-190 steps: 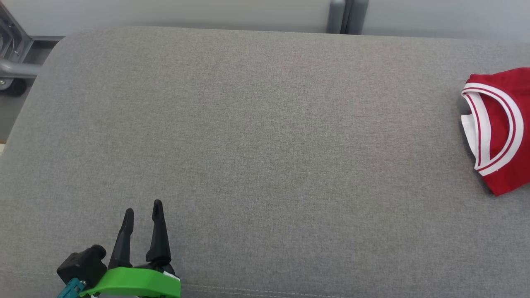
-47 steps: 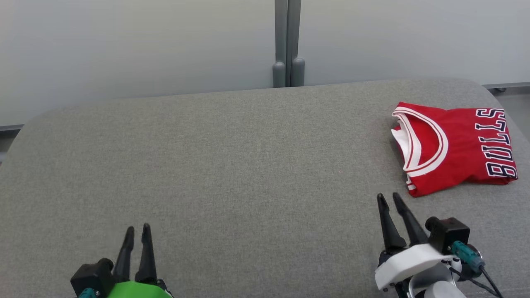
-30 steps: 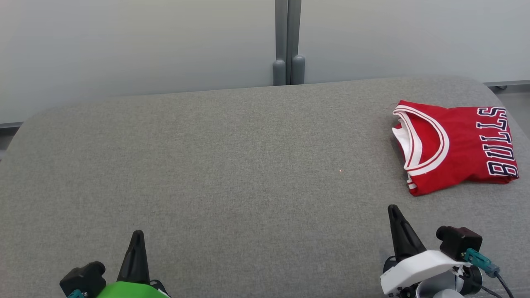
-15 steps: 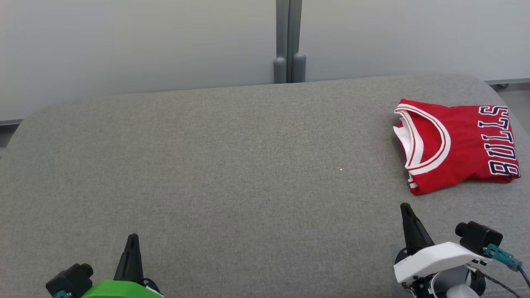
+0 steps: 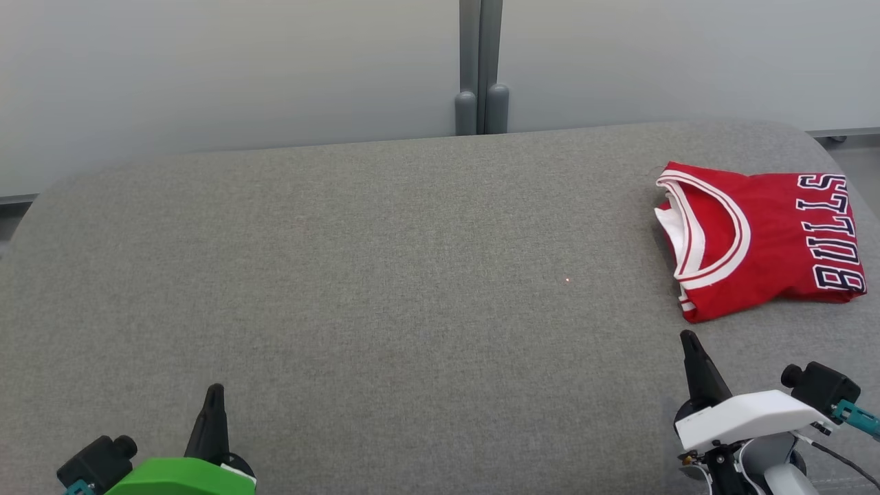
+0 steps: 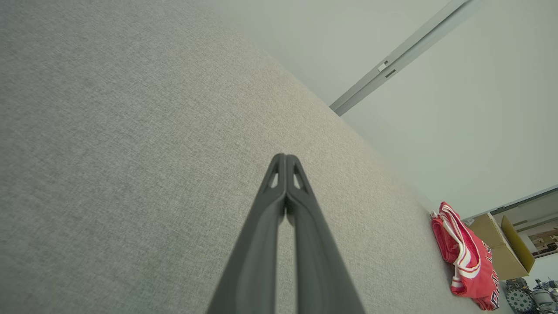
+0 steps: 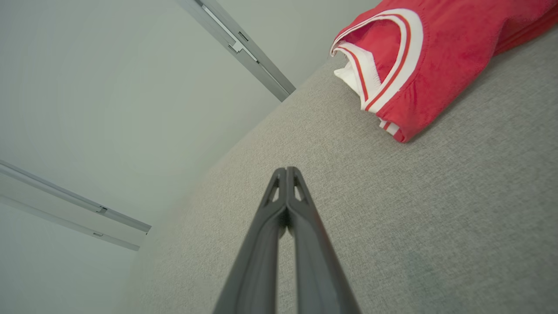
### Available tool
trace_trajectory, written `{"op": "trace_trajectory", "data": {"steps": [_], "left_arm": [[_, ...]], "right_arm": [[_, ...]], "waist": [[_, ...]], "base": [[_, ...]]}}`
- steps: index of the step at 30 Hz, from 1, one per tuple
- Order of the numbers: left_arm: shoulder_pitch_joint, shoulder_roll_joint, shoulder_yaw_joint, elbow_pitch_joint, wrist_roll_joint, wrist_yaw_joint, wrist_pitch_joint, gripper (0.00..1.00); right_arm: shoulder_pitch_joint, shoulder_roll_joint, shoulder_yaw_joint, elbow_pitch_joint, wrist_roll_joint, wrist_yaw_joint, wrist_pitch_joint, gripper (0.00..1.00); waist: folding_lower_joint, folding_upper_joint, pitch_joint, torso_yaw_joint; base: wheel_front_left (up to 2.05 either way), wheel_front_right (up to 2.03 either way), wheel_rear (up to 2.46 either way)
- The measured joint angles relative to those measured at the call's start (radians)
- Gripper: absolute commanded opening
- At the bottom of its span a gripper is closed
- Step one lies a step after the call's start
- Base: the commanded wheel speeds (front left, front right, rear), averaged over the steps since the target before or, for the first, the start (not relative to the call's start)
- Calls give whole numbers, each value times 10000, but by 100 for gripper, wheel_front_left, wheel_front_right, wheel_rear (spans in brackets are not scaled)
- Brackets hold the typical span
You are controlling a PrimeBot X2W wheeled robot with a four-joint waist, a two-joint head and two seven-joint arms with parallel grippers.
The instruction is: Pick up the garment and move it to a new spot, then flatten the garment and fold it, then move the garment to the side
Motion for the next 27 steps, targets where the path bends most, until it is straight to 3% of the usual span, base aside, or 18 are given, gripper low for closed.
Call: {"op": "trace_trajectory", "data": {"steps": [27], "left_arm": [[-655,38,487,416,-2993,-543,800,0]], "right_arm": [[-481,-31,-951,349,3354,575,727,0]], "waist": [[0,0,127,32]], "base": [[0,0,0]]}}
